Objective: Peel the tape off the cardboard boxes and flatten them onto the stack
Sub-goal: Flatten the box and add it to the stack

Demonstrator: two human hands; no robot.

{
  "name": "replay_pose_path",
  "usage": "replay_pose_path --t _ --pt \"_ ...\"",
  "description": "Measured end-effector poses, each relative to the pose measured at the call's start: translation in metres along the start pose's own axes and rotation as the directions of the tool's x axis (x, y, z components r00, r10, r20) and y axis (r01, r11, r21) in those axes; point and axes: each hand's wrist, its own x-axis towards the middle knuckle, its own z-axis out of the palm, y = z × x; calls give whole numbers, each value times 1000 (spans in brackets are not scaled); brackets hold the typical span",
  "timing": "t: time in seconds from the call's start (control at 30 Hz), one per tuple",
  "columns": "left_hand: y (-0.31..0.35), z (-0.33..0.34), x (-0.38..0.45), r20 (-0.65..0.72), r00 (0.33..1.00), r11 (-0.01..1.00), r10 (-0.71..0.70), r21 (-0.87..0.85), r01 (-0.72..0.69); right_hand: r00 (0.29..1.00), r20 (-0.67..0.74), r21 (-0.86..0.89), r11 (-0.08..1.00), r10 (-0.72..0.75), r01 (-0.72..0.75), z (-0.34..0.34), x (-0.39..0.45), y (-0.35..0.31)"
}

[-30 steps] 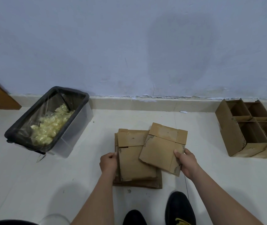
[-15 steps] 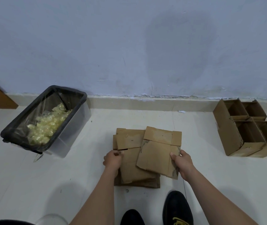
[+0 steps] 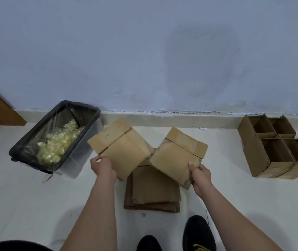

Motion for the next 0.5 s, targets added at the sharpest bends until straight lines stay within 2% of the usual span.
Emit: replay_pose_path --t 0.1,0.23,0.33,0.5 --pt "6 -2 7 -85 989 988 -122 -107 112 997 82 -136 990 -12 23 17 0 3" --pt "3 -5 13 -68 979 975 -191 -128 182 970 241 -390 918 27 72 33 0 11" --pt "-3 -3 12 -39 983 977 -178 -123 172 968 249 -500 861 42 91 37 6 24" --pt "-16 1 13 10 985 983 -174 -64 174 972 231 -520 851 53 77 36 12 40"
